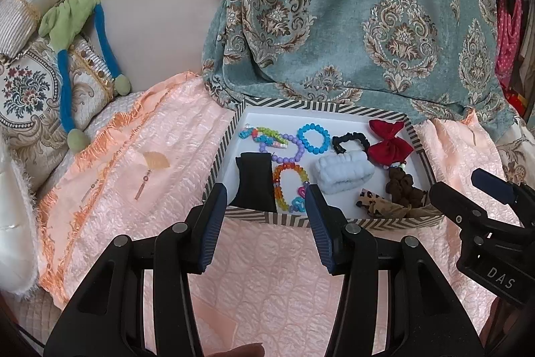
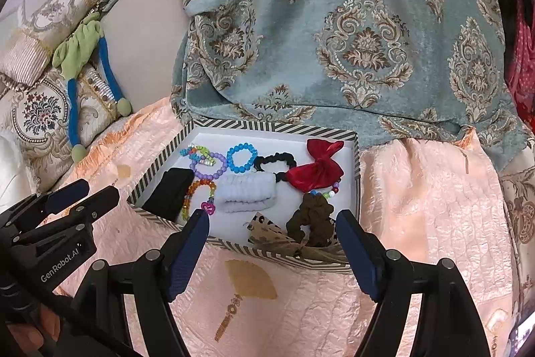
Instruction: Organize jewelry
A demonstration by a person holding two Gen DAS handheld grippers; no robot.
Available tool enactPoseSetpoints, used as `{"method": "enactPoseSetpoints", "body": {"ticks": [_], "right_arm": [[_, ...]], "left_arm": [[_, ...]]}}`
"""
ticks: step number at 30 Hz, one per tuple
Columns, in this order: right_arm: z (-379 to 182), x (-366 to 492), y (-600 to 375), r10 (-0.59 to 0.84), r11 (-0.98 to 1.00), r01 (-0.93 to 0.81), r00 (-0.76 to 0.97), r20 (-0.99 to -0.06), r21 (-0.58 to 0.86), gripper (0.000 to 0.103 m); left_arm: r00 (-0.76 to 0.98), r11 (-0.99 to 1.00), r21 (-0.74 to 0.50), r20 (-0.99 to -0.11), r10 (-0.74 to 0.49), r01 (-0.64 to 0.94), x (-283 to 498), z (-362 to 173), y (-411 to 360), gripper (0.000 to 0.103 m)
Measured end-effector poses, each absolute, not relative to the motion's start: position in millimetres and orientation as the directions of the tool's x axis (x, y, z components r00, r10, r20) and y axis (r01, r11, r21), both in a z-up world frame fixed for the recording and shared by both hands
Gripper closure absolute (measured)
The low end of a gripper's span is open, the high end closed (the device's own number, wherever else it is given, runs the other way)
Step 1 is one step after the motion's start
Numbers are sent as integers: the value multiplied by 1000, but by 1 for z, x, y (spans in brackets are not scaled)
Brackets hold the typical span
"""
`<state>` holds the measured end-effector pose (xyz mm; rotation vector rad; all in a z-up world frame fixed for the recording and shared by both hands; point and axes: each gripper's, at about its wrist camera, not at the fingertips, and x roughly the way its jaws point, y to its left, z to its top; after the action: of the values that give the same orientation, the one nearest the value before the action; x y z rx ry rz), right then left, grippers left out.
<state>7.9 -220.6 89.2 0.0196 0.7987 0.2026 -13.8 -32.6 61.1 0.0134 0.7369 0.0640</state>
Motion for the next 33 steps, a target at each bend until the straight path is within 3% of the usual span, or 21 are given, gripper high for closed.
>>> {"method": "enactPoseSetpoints", "body": {"ticks": [33], "right_arm": [[88,4,-216,191,979,-181,673,-715,91,27]], "left_arm": [[737,998,33,-672,66,-59,-14,60,-30,55]]}}
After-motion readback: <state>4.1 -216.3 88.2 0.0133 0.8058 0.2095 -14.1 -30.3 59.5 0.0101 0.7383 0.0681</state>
